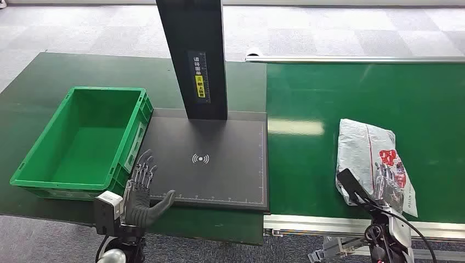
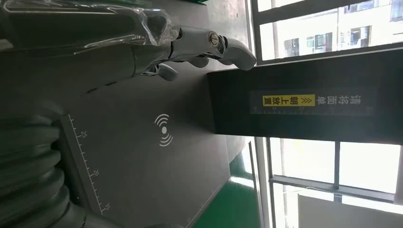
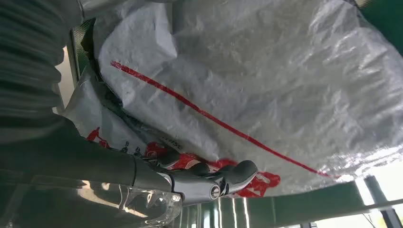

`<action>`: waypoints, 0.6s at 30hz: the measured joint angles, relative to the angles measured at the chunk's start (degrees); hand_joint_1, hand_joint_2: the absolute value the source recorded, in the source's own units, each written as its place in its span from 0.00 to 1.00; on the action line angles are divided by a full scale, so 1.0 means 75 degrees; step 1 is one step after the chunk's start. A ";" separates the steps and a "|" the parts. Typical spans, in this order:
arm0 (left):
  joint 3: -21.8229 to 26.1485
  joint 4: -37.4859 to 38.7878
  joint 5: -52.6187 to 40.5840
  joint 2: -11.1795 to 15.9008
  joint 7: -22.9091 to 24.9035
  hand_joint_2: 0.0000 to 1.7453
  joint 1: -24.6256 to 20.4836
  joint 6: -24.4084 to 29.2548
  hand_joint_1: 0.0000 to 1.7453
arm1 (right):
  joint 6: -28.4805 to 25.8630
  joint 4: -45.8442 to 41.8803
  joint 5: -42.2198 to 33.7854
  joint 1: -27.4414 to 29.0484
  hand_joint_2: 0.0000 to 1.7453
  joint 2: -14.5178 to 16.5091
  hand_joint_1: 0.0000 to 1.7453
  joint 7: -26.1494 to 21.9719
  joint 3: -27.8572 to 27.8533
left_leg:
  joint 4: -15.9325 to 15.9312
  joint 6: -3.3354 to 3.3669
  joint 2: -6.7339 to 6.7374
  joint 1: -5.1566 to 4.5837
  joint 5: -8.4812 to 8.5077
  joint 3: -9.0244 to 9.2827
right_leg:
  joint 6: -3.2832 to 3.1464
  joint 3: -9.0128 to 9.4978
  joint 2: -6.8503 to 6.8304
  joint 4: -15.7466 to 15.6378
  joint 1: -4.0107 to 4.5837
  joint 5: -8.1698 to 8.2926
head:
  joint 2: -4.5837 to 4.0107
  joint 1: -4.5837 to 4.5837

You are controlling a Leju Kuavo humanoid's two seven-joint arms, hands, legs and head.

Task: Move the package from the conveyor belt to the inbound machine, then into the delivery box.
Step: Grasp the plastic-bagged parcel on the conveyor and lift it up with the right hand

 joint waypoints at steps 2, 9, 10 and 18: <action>-0.0002 0.0009 0.0002 0.0001 -0.0001 1.00 -0.0013 0.0004 0.00 | 0.0027 0.0224 -0.0018 -0.0085 1.00 -0.0028 0.29 0.0015 -0.0031 | 0.0000 0.0000 0.0000 0.0000 0.0000 0.0000 | 0.0000 0.0000 0.0000 0.0000 0.0000 0.0000 | 0.0000 0.0000; -0.0014 0.0053 0.0004 0.0001 -0.0004 1.00 -0.0143 0.0007 0.00 | 0.0069 0.1297 -0.0044 -0.0545 1.00 -0.0135 1.00 -0.0027 -0.0171 | 0.0000 0.0001 0.0000 0.0000 0.0000 0.0002 | 0.0000 0.0004 -0.0001 0.0000 0.0000 0.0000 | 0.0000 -0.0001; -0.0018 0.0058 0.0004 0.0001 -0.0004 1.00 -0.0161 0.0010 0.00 | 0.0037 0.1369 -0.0039 -0.0595 1.00 -0.0142 1.00 -0.0074 -0.0175 | 0.0001 0.0001 0.0000 0.0000 0.0001 0.0003 | 0.0000 0.0005 -0.0001 0.0000 0.0000 0.0000 | 0.0000 -0.0001; -0.0081 0.0062 -0.0148 0.0000 -0.0047 1.00 -0.0236 0.0141 0.00 | -0.0606 0.1334 -0.0035 -0.0739 1.00 -0.0050 1.00 -0.0446 -0.0174 | 0.0001 0.0001 -0.0009 0.0000 0.0001 0.0000 | 0.0000 0.0008 -0.0016 0.0000 0.0000 0.0000 | 0.0000 -0.0001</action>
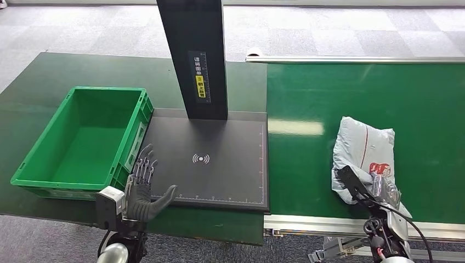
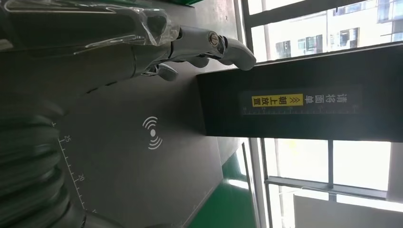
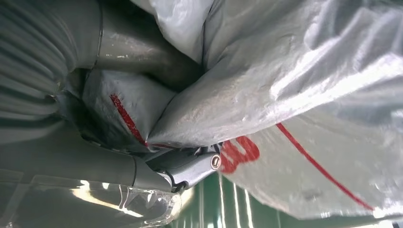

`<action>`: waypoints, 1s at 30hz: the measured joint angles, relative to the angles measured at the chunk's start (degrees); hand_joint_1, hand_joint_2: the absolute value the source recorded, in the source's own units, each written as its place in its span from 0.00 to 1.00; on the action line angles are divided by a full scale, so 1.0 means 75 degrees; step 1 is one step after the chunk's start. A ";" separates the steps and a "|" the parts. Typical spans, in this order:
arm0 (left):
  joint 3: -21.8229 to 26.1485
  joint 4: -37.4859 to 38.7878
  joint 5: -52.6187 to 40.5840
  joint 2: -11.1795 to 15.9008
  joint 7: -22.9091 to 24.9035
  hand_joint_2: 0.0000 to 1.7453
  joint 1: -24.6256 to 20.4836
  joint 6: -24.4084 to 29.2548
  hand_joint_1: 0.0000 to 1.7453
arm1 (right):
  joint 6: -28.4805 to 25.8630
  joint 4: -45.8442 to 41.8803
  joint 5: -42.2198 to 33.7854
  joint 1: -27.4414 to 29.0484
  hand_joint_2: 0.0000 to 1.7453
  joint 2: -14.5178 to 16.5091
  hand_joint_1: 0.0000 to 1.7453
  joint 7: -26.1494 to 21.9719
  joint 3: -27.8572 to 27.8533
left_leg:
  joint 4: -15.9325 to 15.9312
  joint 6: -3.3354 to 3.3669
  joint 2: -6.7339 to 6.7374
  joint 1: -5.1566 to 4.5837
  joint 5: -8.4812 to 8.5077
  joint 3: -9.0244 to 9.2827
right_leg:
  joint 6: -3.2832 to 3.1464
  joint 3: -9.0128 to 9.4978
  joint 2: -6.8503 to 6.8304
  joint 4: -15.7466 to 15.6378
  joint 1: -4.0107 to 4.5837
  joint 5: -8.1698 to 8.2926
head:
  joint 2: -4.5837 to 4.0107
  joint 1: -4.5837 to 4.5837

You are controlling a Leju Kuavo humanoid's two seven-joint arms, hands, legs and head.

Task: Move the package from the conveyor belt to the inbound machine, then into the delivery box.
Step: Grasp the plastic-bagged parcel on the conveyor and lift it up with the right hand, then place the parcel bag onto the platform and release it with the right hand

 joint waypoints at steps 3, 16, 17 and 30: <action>0.0000 -0.0044 -0.0163 0.0004 -0.0114 1.00 0.0007 0.0191 0.00 | -0.0442 -0.0801 -0.0103 0.0204 1.00 0.0202 1.00 -0.0132 0.0072 | 0.0000 0.0000 -0.0001 0.0001 0.0000 -0.0005 | 0.0000 -0.0003 -0.0002 0.0001 0.0001 0.0000 | 0.0000 -0.0001; 0.0695 -0.1099 -0.0436 0.0040 -0.0724 1.00 -0.0105 0.0574 0.00 | 0.0639 -0.6174 -0.2547 0.1002 1.00 0.0857 1.00 -0.1418 0.2528 | -0.0003 -0.0001 0.0000 0.0003 0.0005 -0.0020 | -0.0001 -0.0018 -0.0003 0.0003 0.0005 -0.0001 | 0.0000 0.0001; 0.0755 -0.1161 -0.0437 0.0042 -0.0766 1.00 -0.0151 0.0578 0.00 | 0.0810 -0.6330 -0.2633 0.0968 1.00 0.0899 1.00 -0.1436 0.2795 | -0.0003 -0.0001 0.0000 0.0003 0.0006 -0.0019 | -0.0001 -0.0017 -0.0003 0.0003 0.0005 -0.0001 | 0.0000 0.0001; 0.1322 -0.1520 -0.0246 0.0086 -0.0910 1.00 -0.0610 0.0729 0.00 | 0.2050 -0.5545 -0.3510 0.0032 1.00 0.1759 1.00 -0.1383 0.5159 | -0.0003 -0.0001 -0.0003 0.0003 0.0009 -0.0021 | -0.0001 -0.0019 -0.0004 0.0005 0.0006 -0.0002 | 0.0000 0.0001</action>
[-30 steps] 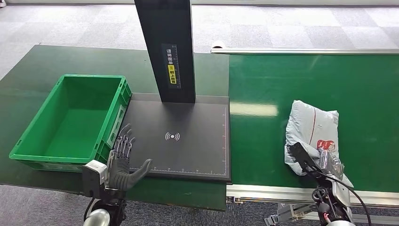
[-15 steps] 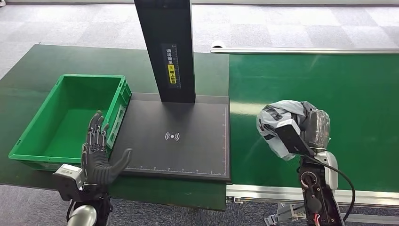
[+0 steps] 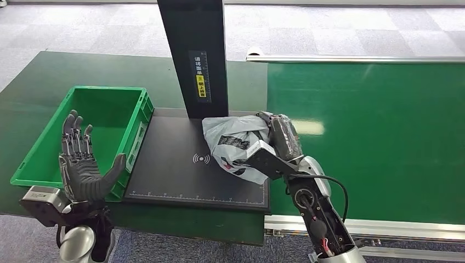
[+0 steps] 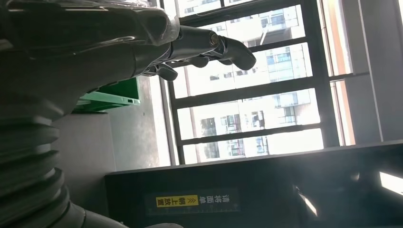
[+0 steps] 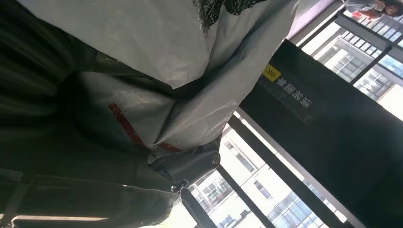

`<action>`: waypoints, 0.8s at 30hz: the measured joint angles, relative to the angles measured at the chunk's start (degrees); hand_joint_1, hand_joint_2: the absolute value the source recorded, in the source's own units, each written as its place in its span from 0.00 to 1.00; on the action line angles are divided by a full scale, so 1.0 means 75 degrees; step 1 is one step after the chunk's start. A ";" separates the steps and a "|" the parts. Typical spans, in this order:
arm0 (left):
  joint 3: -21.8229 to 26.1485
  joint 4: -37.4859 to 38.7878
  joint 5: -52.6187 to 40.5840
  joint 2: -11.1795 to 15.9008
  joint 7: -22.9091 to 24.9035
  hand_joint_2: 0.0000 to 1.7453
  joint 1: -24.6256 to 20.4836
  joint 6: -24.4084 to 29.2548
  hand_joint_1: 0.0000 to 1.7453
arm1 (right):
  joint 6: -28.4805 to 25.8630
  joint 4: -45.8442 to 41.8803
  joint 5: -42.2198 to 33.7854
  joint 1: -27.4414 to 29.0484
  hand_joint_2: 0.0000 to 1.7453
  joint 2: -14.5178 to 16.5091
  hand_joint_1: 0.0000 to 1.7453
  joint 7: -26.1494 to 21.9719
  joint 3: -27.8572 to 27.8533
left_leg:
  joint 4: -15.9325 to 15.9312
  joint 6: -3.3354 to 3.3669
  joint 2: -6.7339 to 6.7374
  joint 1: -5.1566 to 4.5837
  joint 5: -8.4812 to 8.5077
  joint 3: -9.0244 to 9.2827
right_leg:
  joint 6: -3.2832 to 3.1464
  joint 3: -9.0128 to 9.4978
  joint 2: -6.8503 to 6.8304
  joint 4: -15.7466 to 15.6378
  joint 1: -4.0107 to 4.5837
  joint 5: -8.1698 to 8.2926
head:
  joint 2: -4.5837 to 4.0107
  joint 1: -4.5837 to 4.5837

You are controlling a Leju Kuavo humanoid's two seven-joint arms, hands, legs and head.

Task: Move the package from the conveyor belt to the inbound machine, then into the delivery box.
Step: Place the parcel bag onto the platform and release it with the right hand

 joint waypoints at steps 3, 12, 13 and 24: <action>0.0048 0.0000 0.0024 0.0007 0.0001 1.00 -0.0019 -0.0001 0.00 | 0.0167 0.0453 -0.0099 -0.0245 0.50 0.0174 0.35 0.0105 0.0196 | 0.0000 0.0000 0.0001 0.0000 0.0000 -0.0001 | 0.0000 0.0000 0.0000 0.0000 0.0000 0.0000 | 0.0000 0.0001; 0.0044 0.0155 -0.0045 0.0142 0.0395 1.00 -0.0355 -0.0120 0.00 | 0.1259 0.2235 -0.0906 -0.1089 0.00 0.0680 0.00 0.0636 0.0665 | 0.0001 0.0001 0.0000 0.0000 0.0007 0.0008 | -0.0001 0.0004 0.0000 0.0000 0.0000 0.0002 | 0.0000 0.0000; 0.0025 0.0194 -0.0112 0.0169 0.0462 1.00 -0.0380 -0.0168 0.00 | 0.1303 0.2399 -0.1034 -0.1143 0.00 0.0722 0.00 0.0597 0.0683 | 0.0001 0.0000 0.0000 0.0000 0.0007 0.0008 | -0.0001 0.0003 0.0000 0.0000 0.0000 0.0002 | 0.0000 0.0000; -0.0585 0.0722 -0.1435 0.0574 0.1015 1.00 -0.0599 -0.1294 0.00 | 0.2058 0.2410 -0.3047 -0.1218 0.00 0.0707 0.00 0.0119 0.0583 | 0.0003 0.0001 0.0002 -0.0002 0.0006 0.0006 | -0.0001 -0.0003 0.0000 -0.0001 -0.0002 0.0002 | 0.0000 0.0001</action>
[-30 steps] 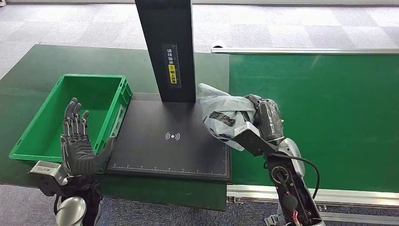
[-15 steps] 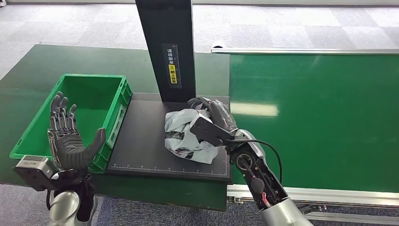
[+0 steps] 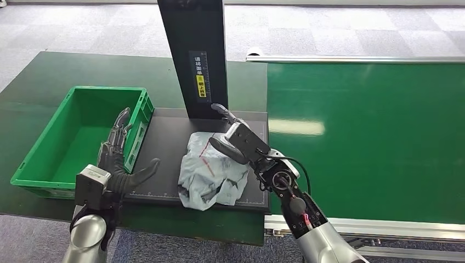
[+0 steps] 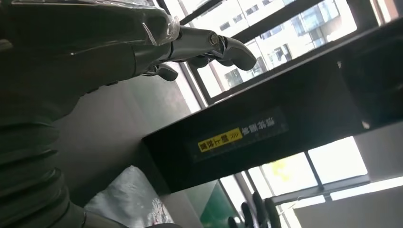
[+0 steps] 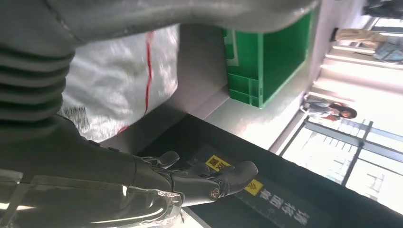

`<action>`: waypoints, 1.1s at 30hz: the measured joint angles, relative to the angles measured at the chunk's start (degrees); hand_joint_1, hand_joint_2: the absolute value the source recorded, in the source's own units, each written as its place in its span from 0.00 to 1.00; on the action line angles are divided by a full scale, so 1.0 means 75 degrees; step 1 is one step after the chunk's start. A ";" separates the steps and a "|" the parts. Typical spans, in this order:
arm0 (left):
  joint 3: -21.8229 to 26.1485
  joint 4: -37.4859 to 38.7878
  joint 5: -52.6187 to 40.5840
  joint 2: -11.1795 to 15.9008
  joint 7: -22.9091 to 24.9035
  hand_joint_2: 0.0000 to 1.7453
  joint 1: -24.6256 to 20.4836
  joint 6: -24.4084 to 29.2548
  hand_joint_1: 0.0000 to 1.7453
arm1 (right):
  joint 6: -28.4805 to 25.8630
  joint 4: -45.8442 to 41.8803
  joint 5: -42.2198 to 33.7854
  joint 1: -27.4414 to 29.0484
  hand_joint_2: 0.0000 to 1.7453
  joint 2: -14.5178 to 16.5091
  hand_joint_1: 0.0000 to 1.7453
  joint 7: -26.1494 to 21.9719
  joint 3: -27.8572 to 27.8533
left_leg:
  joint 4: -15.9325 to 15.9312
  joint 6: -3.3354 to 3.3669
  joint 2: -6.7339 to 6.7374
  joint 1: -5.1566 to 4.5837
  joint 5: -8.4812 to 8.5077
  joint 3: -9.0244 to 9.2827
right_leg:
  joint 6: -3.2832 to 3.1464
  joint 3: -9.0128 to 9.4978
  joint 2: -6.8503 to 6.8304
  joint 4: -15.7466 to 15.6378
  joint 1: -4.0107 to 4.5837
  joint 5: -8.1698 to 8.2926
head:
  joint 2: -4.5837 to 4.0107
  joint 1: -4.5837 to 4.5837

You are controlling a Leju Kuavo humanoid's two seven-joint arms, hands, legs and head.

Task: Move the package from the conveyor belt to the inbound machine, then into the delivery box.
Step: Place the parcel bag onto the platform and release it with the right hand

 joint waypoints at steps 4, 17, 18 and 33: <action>-0.0351 0.0184 -0.0545 0.0147 0.0176 1.00 -0.0069 -0.0414 0.00 | 0.0014 -0.0477 -0.0488 0.0103 0.00 -0.0210 0.00 -0.0067 -0.0156 | 0.0001 0.0000 -0.0001 0.0000 0.0000 0.0001 | 0.0000 0.0000 0.0000 0.0000 0.0000 0.0000 | 0.0000 0.0000; -0.1441 0.1005 -0.2287 0.0415 0.0733 1.00 -0.0453 -0.1115 0.00 | -0.0267 -0.1938 -0.1046 0.0730 0.00 -0.0781 0.00 -0.0147 -0.1014 | 0.0001 0.0001 -0.0004 0.0000 -0.0001 0.0001 | 0.0000 0.0000 -0.0001 -0.0001 0.0000 0.0000 | 0.0000 0.0000; -0.1618 0.1192 -0.2692 0.0424 0.0817 1.00 -0.0513 -0.1029 0.00 | -0.0265 -0.2065 -0.1080 0.0833 0.00 -0.0811 0.00 -0.0194 -0.1132 | 0.0001 0.0001 -0.0004 -0.0001 -0.0001 0.0000 | 0.0000 0.0001 -0.0001 -0.0001 -0.0001 0.0000 | 0.0000 0.0001; -0.3227 0.5082 -0.5509 0.0136 0.1443 1.00 -0.2100 0.1368 1.00 | -0.0106 -0.2955 -0.1193 0.2074 0.00 -0.0961 0.00 -0.0702 -0.2025 | -0.0001 0.0003 -0.0014 -0.0002 -0.0003 0.0027 | 0.0001 0.0041 -0.0018 -0.0002 -0.0002 -0.0001 | 0.0000 0.0001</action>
